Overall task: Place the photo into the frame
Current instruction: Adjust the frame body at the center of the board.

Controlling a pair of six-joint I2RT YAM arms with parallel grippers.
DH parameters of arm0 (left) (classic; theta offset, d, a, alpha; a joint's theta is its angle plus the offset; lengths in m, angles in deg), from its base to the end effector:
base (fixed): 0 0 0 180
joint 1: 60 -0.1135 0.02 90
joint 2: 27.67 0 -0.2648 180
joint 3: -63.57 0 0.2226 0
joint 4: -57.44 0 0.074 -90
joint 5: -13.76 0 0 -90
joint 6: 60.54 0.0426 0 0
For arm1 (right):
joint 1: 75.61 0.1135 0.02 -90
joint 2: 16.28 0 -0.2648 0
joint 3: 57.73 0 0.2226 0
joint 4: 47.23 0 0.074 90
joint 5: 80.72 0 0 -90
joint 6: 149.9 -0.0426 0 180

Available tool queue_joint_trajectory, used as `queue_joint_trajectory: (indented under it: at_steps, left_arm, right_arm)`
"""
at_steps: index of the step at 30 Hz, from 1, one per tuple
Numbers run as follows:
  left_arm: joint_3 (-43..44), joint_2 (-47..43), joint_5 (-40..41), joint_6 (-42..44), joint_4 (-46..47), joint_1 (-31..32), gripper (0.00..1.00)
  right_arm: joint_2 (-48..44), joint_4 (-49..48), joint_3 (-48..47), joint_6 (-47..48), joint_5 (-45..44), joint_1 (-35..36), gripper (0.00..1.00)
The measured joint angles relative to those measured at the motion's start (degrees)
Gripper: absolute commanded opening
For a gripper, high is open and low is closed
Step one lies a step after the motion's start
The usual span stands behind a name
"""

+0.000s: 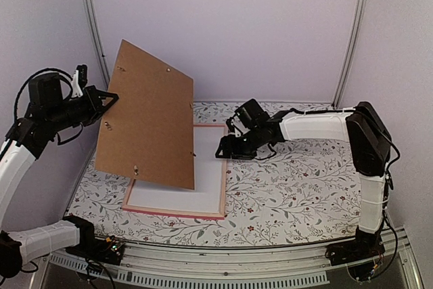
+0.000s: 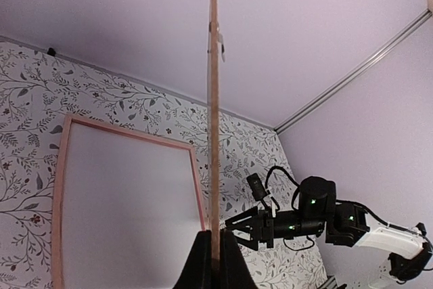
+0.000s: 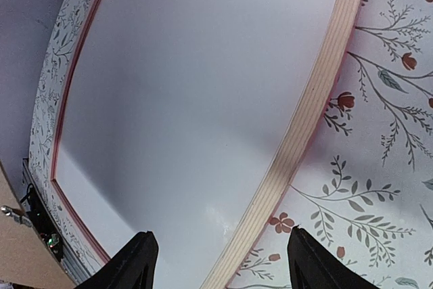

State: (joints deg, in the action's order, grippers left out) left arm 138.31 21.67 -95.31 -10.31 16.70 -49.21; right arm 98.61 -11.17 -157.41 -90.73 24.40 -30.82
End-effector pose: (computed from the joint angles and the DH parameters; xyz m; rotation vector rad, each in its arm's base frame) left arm 0.1533 -0.0434 0.3796 -0.2409 1.9098 -0.9118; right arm 0.2890 0.3026 0.2055 -0.4426 2.6031 0.8449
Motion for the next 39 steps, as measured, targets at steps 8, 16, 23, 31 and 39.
queue_joint_trajectory:
  at_steps: [8, 16, 23, 31, 39]
  left_arm:
    - [-0.02, -0.09, -0.07, 1.01, -1.16, -0.20, 0.00]
    - [-1.09, -0.70, -0.87, 1.22, -1.07, -0.33, 0.00]
    - [-2.03, -0.68, -1.27, 1.25, -0.94, -0.37, 0.00]
    - [-3.61, -1.11, -2.25, 0.74, 0.52, -0.37, 0.00]
    - [-4.90, -1.33, -3.87, -0.13, 2.49, -0.42, 0.00]
  right_arm:
    - [8.46, 3.13, -5.60, -0.04, -4.55, 2.12, 0.56]
    - [10.62, 5.16, -6.91, -0.04, -7.61, 2.45, 0.46]
    - [11.13, 5.55, -7.43, 0.00, -9.22, 2.47, 0.39]
    - [11.10, 5.55, -7.50, 0.17, -10.54, 2.73, 0.32]
    - [7.93, 4.92, -2.89, -0.26, -12.79, 2.36, 0.29]
